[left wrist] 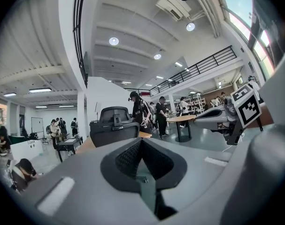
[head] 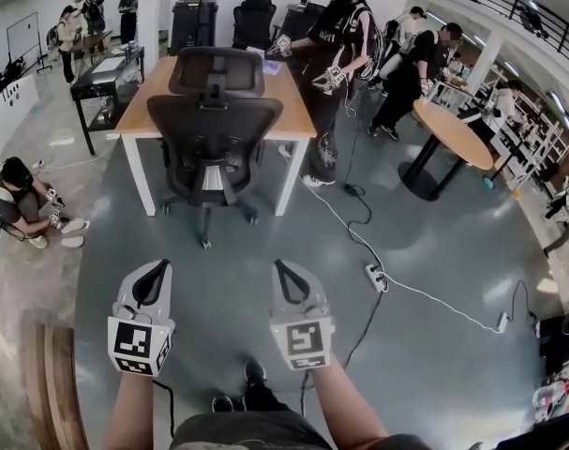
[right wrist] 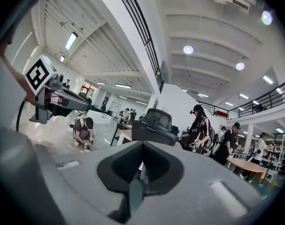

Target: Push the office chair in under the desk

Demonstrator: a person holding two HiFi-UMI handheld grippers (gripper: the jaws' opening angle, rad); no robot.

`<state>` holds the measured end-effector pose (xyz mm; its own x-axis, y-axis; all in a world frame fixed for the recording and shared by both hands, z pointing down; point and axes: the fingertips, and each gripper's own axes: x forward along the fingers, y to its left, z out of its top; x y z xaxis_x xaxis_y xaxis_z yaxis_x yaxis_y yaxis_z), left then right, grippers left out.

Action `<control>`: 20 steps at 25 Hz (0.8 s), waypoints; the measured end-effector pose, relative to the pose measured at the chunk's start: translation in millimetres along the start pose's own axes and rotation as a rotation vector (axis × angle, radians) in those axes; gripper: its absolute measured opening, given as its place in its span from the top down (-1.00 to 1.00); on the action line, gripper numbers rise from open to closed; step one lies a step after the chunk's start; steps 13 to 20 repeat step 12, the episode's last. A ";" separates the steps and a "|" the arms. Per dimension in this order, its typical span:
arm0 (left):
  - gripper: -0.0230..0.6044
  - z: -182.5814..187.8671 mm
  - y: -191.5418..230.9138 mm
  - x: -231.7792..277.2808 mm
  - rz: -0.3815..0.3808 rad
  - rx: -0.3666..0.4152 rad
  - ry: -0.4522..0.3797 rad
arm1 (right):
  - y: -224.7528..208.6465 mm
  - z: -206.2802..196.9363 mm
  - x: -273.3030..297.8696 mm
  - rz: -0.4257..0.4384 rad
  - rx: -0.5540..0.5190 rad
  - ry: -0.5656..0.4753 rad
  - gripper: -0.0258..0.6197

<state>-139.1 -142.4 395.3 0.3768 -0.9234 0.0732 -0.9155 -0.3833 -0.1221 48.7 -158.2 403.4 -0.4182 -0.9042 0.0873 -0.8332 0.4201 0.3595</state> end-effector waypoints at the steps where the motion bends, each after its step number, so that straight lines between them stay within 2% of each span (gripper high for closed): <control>1: 0.88 -1.7 -0.9 0.6 -0.003 -0.003 0.001 | -1.0 -1.7 -0.8 -0.003 0.001 0.004 0.95; 20: 0.88 -8.7 4.3 -1.2 0.018 -0.032 0.000 | 0.1 -6.9 0.8 0.006 -0.010 0.024 0.95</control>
